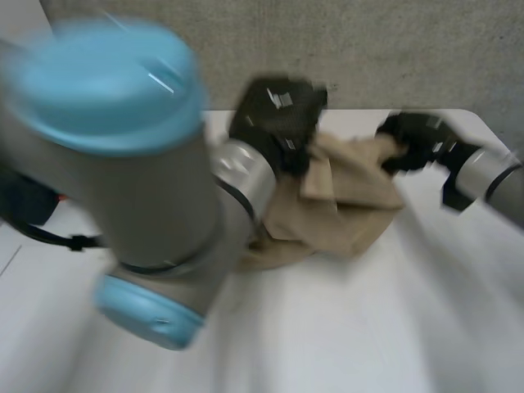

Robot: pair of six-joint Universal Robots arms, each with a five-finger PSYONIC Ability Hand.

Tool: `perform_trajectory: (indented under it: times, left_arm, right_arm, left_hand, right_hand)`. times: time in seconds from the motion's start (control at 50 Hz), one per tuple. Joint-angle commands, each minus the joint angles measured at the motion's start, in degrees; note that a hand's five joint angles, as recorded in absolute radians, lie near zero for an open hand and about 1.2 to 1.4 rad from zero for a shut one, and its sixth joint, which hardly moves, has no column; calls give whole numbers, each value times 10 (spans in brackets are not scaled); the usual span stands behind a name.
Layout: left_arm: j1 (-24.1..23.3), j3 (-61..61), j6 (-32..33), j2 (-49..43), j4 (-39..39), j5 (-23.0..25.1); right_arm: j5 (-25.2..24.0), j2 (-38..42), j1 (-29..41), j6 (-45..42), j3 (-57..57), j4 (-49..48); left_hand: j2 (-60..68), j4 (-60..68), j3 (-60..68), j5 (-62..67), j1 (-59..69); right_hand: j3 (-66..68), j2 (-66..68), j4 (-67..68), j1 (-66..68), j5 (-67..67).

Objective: Fold the laundry.

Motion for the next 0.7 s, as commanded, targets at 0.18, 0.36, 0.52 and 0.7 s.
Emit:
perform_trajectory:
  times: [0.18, 0.36, 0.52, 0.7]
  left_arm:
    - [141, 19, -129, 212, -67, 112]
    - [237, 20, -202, 120, -66, 159]
    - [280, 72, -230, -113, -63, 193]
    - [325, 222, -227, -306, -70, 123]
  right_arm:
    - [22, -188, 35, 119, -168, 82]
    - [108, -72, 103, 96, -218, 107]
    - [156, 77, 170, 61, -234, 109]
    - [266, 237, 226, 15, -283, -40]
  left_hand:
    - [116, 119, 128, 133, 131]
    - [116, 119, 128, 133, 131]
    - [101, 104, 114, 118, 116]
    - [90, 92, 102, 107, 105]
  right_hand:
    - [126, 131, 118, 155, 135]
    - [126, 131, 118, 155, 135]
    - [126, 131, 118, 155, 135]
    - [126, 131, 118, 155, 135]
